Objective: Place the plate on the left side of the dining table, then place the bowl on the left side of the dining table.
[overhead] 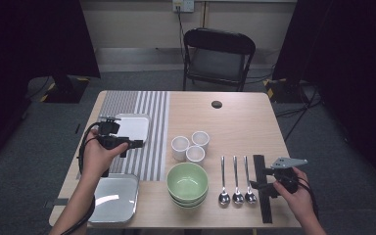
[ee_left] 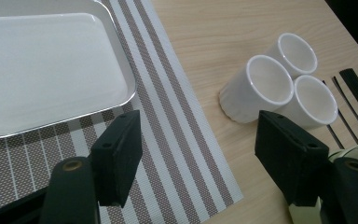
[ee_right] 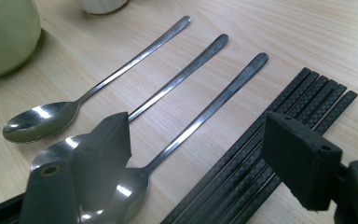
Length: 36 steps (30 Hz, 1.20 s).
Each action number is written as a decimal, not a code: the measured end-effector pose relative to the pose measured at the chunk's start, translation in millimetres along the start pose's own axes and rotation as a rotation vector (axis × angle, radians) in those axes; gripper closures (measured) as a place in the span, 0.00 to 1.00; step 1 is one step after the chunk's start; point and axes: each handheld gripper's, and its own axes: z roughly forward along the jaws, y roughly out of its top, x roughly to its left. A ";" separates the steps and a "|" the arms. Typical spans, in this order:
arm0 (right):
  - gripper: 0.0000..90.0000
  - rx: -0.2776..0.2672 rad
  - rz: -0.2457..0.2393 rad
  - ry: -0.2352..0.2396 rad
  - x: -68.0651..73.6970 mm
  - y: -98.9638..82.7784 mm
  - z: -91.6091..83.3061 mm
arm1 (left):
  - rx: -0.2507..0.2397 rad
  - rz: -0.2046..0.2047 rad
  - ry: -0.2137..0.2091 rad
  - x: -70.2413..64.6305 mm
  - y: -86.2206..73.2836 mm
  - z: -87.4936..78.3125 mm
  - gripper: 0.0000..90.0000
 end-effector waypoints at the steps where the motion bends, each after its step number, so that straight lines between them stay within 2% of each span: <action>1: 0.26 -0.003 0.004 0.000 0.0 0.4 -0.7 | -0.002 0.004 -0.001 -0.5 0.2 0.2 0.36; 7: 0.26 -0.023 -0.003 0.008 0.3 5.2 0.3 | 0.011 0.012 -0.013 -7.6 -1.2 2.5 0.35; 15: 0.26 -0.010 -0.014 0.024 2.2 6.0 3.5 | 0.012 0.015 -0.013 -12.5 -1.8 -2.4 0.35; 26: 0.26 -0.011 -0.020 0.022 3.4 6.9 4.4 | 0.014 0.059 -0.032 -26.4 1.9 -4.5 0.34; 36: 0.26 -0.016 -0.023 0.022 5.5 8.6 5.5 | 0.032 0.094 -0.063 -40.6 3.5 4.1 0.34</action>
